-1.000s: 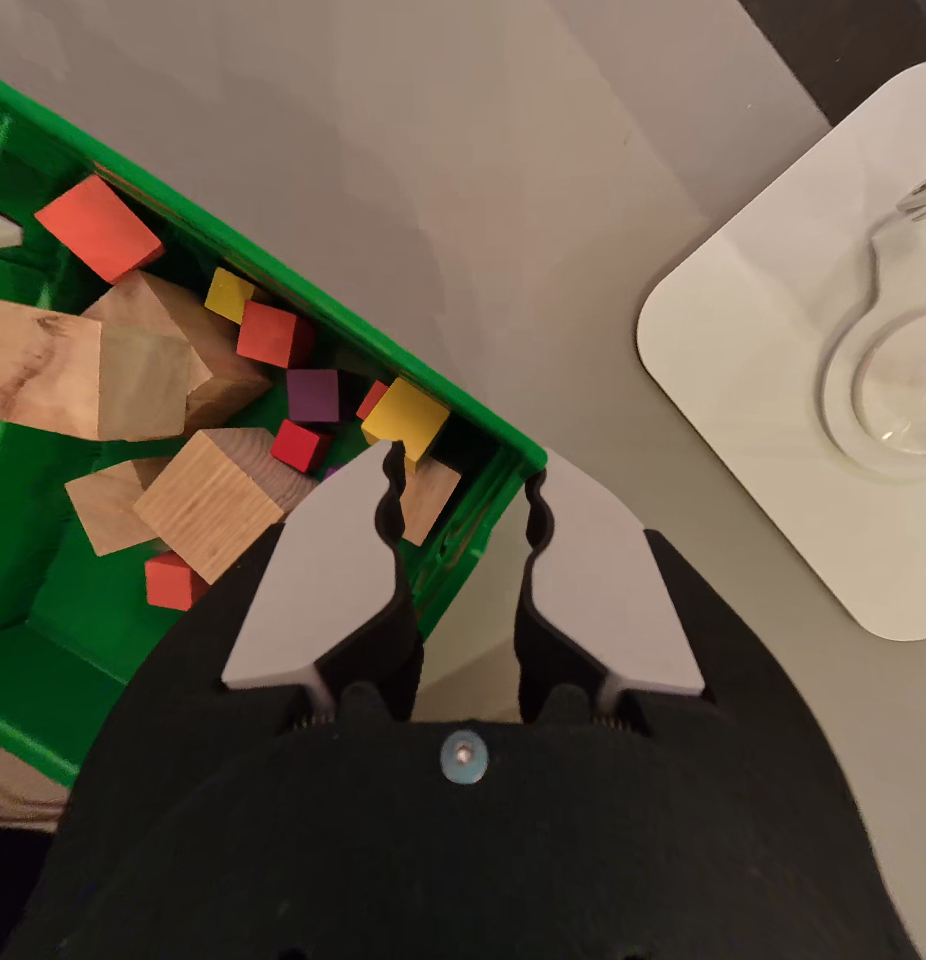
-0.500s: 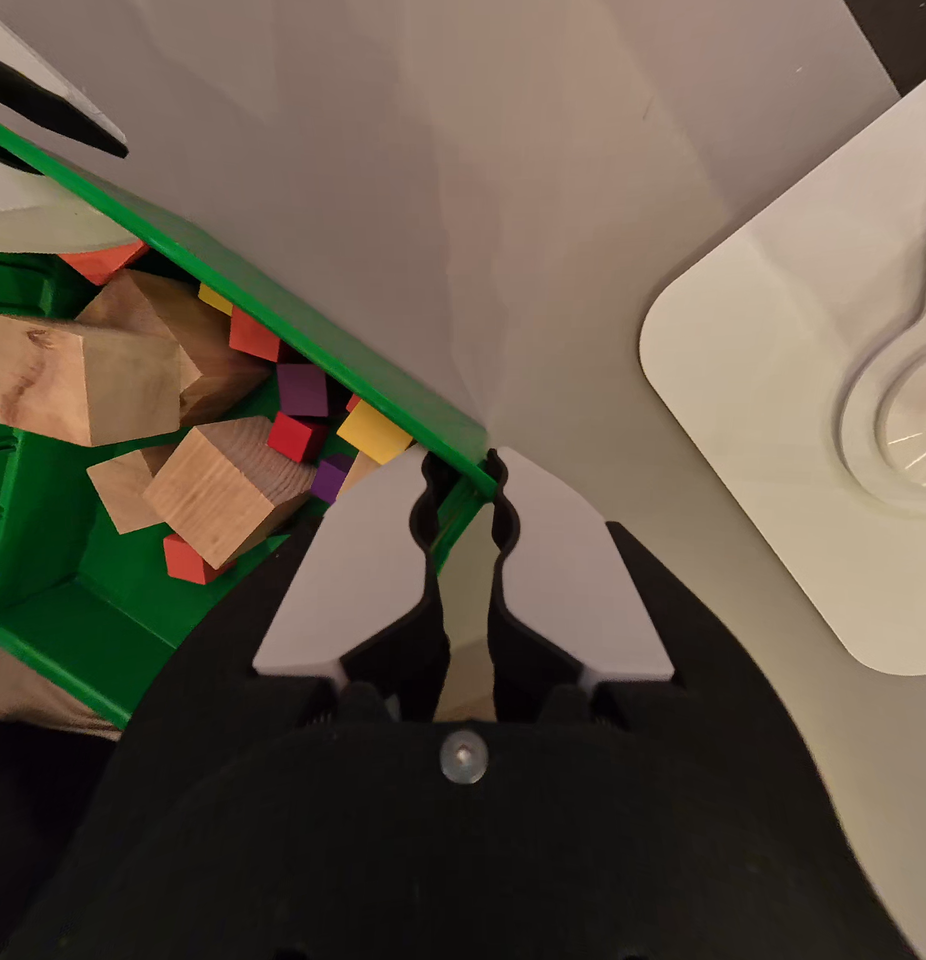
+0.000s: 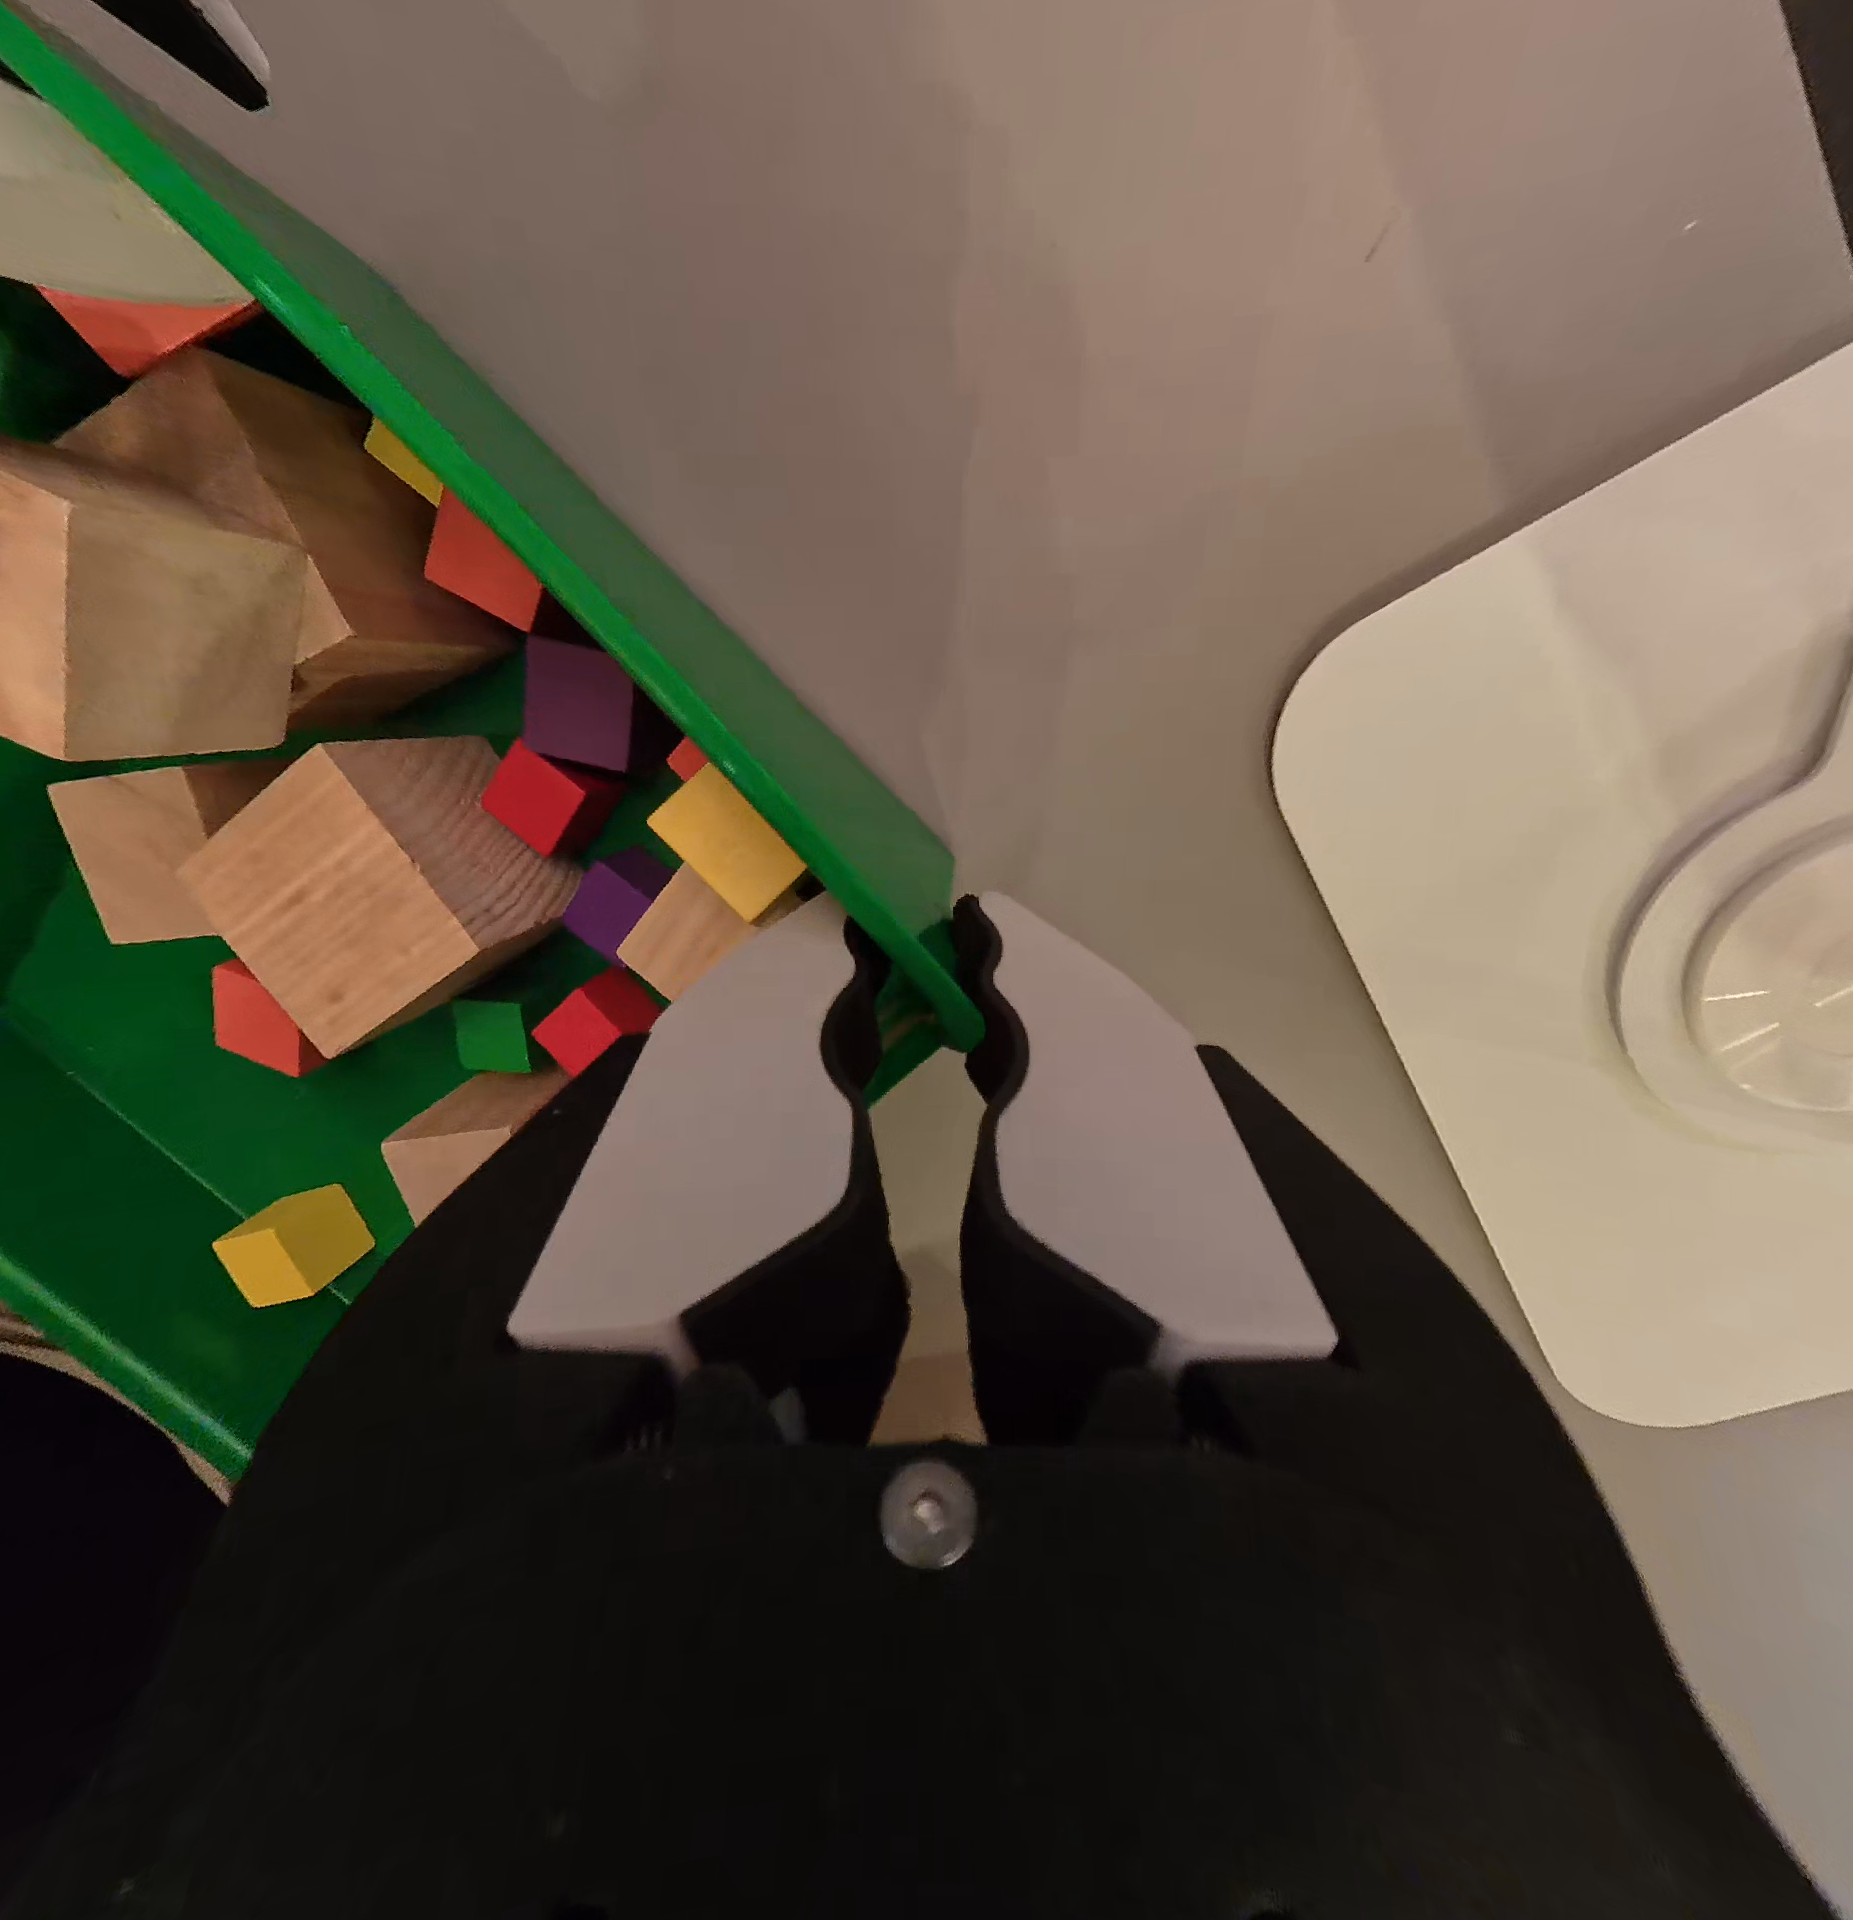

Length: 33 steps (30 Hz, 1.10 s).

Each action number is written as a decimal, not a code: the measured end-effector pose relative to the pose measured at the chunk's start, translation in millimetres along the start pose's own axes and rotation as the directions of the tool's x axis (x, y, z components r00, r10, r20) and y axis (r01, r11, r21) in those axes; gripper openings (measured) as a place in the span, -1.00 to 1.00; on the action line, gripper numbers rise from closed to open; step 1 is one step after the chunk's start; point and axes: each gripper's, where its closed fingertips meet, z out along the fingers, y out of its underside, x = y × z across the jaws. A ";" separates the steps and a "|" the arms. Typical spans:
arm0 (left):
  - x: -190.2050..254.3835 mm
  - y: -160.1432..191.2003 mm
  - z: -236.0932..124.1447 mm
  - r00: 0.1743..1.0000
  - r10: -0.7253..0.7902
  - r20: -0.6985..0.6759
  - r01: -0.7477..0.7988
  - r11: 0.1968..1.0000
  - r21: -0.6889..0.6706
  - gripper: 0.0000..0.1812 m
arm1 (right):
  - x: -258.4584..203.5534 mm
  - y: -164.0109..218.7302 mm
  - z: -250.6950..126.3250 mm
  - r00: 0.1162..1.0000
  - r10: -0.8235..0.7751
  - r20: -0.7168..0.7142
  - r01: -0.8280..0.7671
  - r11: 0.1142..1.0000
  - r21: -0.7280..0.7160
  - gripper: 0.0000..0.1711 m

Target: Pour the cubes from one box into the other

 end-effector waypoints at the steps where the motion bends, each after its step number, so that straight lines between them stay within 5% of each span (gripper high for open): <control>1: 0.1 -1.1 -0.2 1.000 0.011 0.004 -0.011 1.000 0.000 -0.75 | 0.4 0.6 -0.2 1.000 0.001 -0.001 -0.001 1.000 0.002 -0.91; 15: 42.8 -65.0 -47.3 0.981 0.189 0.042 -0.190 0.982 0.025 -0.80 | 16.5 18.8 -81.2 0.997 0.040 -0.066 -0.031 0.991 0.130 -0.90; 33: 98.1 -140.4 -52.2 0.947 0.319 0.046 -0.321 0.946 0.036 -0.79 | 54.2 68.0 -147.6 0.989 0.103 -0.108 -0.081 0.979 0.188 -0.91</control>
